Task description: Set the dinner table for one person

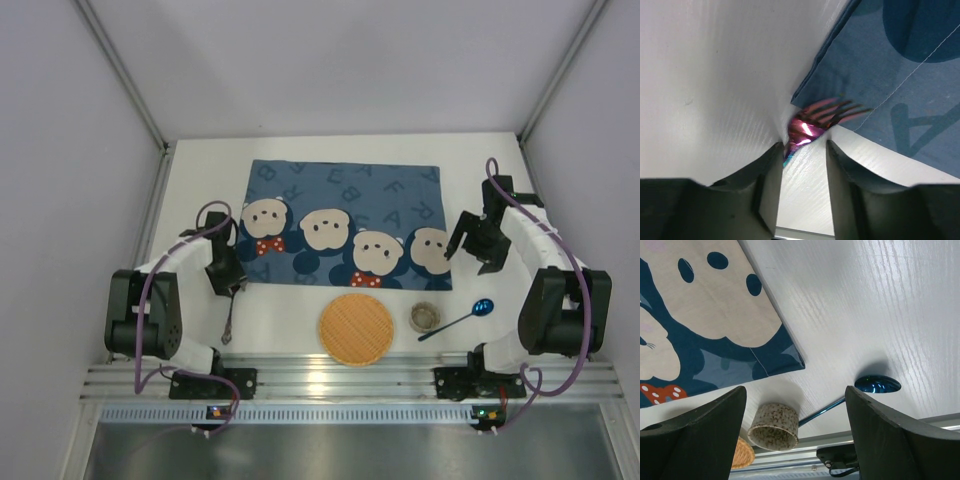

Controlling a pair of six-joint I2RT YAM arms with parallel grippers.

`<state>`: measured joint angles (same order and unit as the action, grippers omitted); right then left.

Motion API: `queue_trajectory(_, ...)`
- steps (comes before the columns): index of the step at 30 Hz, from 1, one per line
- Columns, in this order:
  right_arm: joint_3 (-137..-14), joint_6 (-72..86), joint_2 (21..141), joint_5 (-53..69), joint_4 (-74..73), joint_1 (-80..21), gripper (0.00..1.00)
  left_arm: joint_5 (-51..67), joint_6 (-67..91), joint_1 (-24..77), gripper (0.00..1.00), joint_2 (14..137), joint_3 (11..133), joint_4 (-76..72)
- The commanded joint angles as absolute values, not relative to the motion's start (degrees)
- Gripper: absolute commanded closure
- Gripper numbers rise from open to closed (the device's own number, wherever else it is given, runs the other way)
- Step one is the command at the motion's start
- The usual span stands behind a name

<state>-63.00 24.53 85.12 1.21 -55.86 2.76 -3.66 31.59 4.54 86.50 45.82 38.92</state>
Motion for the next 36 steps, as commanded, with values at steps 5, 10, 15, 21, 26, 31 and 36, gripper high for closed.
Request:
queue_trajectory(5,-63.11,23.47,82.62,0.26,-56.95,2.99,0.2,-6.15,32.17,3.69,0.74,93.95,43.67,33.31)
queue_trajectory(10,-62.84,23.29,83.14,0.18,-56.78,2.99,0.2,-7.82,28.57,2.99,1.0,96.41,47.63,34.28)
queue_trajectory(15,-62.93,23.2,83.5,0.18,-56.6,3.08,0.21,-8.18,25.05,1.85,1.0,97.3,50.01,35.41)
queue_trajectory(21,-62.93,23.29,83.76,0.18,-56.34,3.08,0.21,-4.57,21.54,1.67,1.0,94.14,54.31,40.24)
queue_trajectory(26,-62.49,23.47,84.2,0.18,-55.72,3.08,0.21,-6.15,19.34,1.67,1.0,86.6,57.3,46.57)
queue_trajectory(31,-62.23,23.73,84.55,0.26,-55.2,3.08,0.21,-6.33,16.7,1.67,1.0,81.39,62.82,49.04)
queue_trajectory(36,-61.7,23.73,85.34,0.7,-54.67,3.08,0.22,2.61,14.24,1.76,1.0,82.08,67.76,39.86)
